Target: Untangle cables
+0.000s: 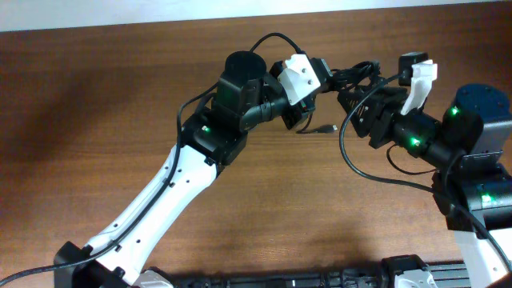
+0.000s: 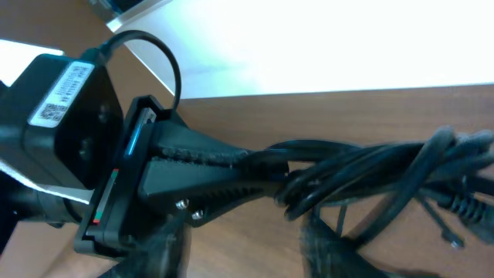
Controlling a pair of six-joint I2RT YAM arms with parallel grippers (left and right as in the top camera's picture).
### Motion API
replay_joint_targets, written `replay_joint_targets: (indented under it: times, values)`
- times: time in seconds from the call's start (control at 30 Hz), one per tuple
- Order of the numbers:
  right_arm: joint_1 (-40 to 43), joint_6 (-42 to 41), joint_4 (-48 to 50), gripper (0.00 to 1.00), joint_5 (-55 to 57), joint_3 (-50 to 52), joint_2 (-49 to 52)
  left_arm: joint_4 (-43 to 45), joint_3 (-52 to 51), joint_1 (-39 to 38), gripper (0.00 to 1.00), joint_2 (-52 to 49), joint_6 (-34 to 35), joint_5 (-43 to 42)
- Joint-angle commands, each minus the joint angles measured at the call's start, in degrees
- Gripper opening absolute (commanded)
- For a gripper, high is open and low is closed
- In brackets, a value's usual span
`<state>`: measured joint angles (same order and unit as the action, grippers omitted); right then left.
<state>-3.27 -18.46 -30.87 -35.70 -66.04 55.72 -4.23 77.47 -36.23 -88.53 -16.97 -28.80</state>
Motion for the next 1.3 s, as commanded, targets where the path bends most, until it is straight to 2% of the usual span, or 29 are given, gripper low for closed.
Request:
replay_joint_targets:
  times: [0.0,0.17,0.23,0.37,0.57,0.7,0.77,0.8,0.9,1.07,1.17,1.27]
  values:
    - [-0.5,-0.1,-2.3,0.63,2.0,-0.1,-0.6,1.1,1.1,1.4,0.0,0.7,-0.9,-0.3]
    - [-0.5,-0.5,-3.8,0.7,2.1,-0.1,-0.6,1.2,1.1,5.7,0.0,0.7,1.2,-4.5]
    - [-0.5,-0.5,-3.7,0.7,2.9,-0.1,-0.6,1.2,1.1,6.3,0.0,0.7,2.1,-6.9]
    - [-0.5,-3.2,-0.3,0.7,4.4,-0.1,-0.6,1.2,1.1,6.2,0.0,0.7,2.1,-17.5]
    - [-0.5,-3.5,3.3,0.68,-1.6,-0.1,-0.6,2.1,1.1,5.9,0.0,0.7,2.1,-21.3]
    - [-0.5,-3.5,3.3,0.33,-5.1,-0.1,-0.6,2.5,1.1,2.8,0.0,0.7,2.1,-17.7]
    - [-0.5,-3.5,3.3,0.09,-6.2,-0.1,-0.6,2.7,1.1,1.7,0.0,0.7,1.9,-17.4]
    - [-0.5,-3.5,3.2,0.04,-6.3,-0.1,-0.6,2.8,1.1,1.7,0.0,0.7,1.9,-16.6]
    - [-0.5,-3.5,3.2,0.04,-8.2,-0.1,-0.6,3.0,1.1,1.7,0.0,0.7,2.0,-12.5]
    - [-0.5,-1.6,1.5,0.04,-11.6,-0.1,-0.6,4.0,1.1,1.8,0.0,0.7,2.9,-10.9]
    - [-0.5,3.3,1.1,0.04,-18.2,-0.1,-0.6,4.3,1.1,1.8,0.0,0.7,7.7,-2.7]
    - [-0.5,5.0,-2.1,0.04,-18.9,-0.1,-0.6,6.3,1.1,1.8,0.0,0.7,9.8,-1.3]
